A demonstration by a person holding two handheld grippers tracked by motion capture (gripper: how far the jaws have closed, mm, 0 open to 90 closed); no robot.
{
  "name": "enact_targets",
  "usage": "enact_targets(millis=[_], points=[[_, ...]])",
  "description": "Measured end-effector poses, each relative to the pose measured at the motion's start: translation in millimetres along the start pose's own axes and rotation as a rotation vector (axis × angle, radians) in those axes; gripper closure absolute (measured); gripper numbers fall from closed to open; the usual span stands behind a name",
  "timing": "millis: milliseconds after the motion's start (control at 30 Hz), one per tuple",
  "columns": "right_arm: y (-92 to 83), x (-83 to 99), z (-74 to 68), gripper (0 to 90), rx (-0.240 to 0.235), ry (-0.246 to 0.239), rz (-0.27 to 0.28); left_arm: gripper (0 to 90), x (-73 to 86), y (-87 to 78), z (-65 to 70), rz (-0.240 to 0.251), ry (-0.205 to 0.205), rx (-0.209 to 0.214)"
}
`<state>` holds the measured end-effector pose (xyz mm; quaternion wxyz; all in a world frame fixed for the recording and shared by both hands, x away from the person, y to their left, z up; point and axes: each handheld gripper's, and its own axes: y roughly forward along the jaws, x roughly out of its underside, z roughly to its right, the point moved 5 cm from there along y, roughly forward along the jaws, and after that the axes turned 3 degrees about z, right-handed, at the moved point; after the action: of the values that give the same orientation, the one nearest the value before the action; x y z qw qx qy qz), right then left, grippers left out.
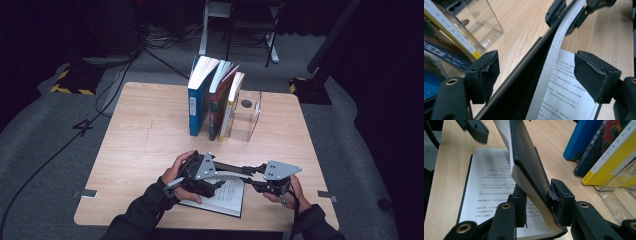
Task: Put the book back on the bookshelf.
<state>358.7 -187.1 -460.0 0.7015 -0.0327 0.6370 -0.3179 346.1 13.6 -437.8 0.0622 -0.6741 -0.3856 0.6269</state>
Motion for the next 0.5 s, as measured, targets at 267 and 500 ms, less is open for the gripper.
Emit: enact_targets(millis=[267,500], points=[[1.3,-0.5,-1.5,65.8,0.001,0.001,-0.007,30.0,2.1,3.0,-1.3,-0.030,0.024,-0.111],[2.0,-1.6,-2.2,65.7,0.008,0.005,-0.012,33.0,3.0,2.6,-1.9,-0.051,0.027,-0.109]])
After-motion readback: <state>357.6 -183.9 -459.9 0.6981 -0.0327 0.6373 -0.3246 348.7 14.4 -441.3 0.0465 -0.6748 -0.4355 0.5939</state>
